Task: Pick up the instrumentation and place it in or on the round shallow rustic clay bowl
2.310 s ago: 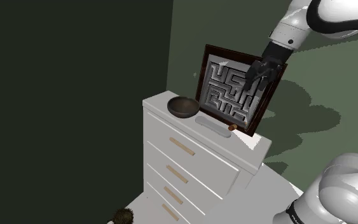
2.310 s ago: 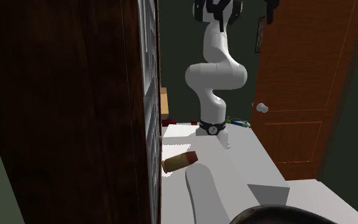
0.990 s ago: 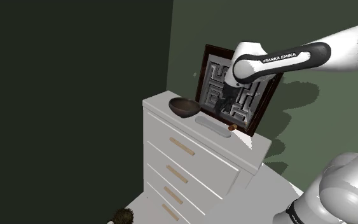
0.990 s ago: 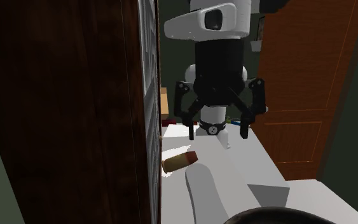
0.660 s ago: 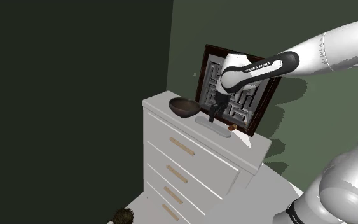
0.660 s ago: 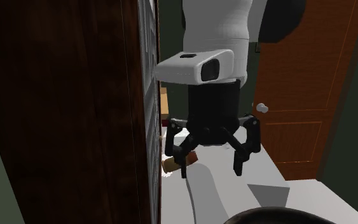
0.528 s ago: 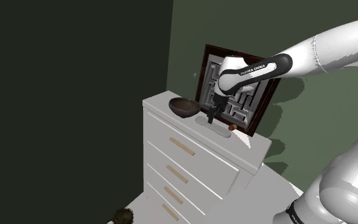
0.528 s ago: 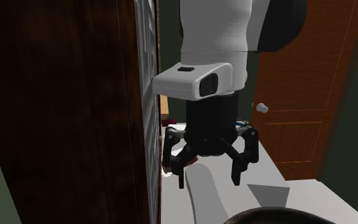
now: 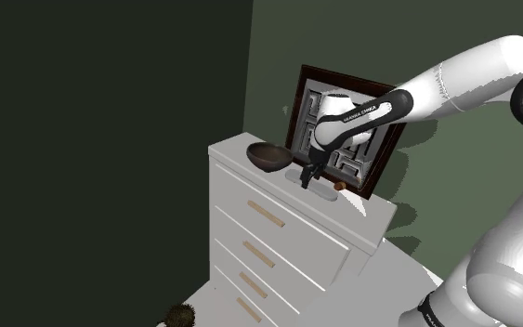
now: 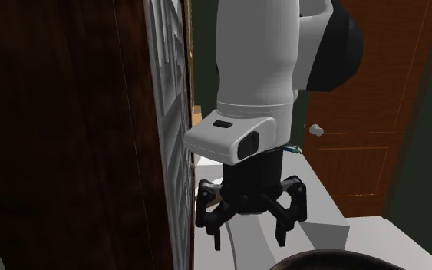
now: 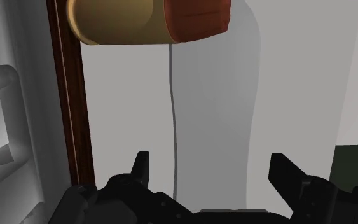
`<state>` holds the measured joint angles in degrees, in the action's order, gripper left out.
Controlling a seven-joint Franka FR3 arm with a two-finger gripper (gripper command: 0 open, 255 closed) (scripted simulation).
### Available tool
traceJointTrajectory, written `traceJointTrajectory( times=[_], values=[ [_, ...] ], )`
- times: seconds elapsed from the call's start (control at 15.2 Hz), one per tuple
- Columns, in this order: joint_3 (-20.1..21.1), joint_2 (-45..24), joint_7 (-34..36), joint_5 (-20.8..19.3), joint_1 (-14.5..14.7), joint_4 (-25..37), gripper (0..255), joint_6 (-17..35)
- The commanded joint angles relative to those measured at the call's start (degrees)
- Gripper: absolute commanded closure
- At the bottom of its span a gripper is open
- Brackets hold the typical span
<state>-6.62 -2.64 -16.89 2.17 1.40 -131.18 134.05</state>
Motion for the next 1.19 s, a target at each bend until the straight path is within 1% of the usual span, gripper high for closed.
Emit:
traceJointTrajectory(
  times=[0.0, 0.33, 0.4, 0.99, 1.12],
  values=[
    [0.03, -0.12, 0.05, 0.03, 0.03, -0.11, 0, 0.26],
    [0.03, -0.13, 0.05, 0.03, 0.03, -0.11, 0, 0.26],
    [0.03, -0.12, 0.05, 0.03, 0.03, -0.11, 255, 0.26],
    [0.03, -0.13, 0.05, 0.03, 0.03, -0.11, 255, 0.26],
    [0.02, 0.88, 0.22, -0.19, 0.03, 0.41, 255, -1.26]
  ],
)
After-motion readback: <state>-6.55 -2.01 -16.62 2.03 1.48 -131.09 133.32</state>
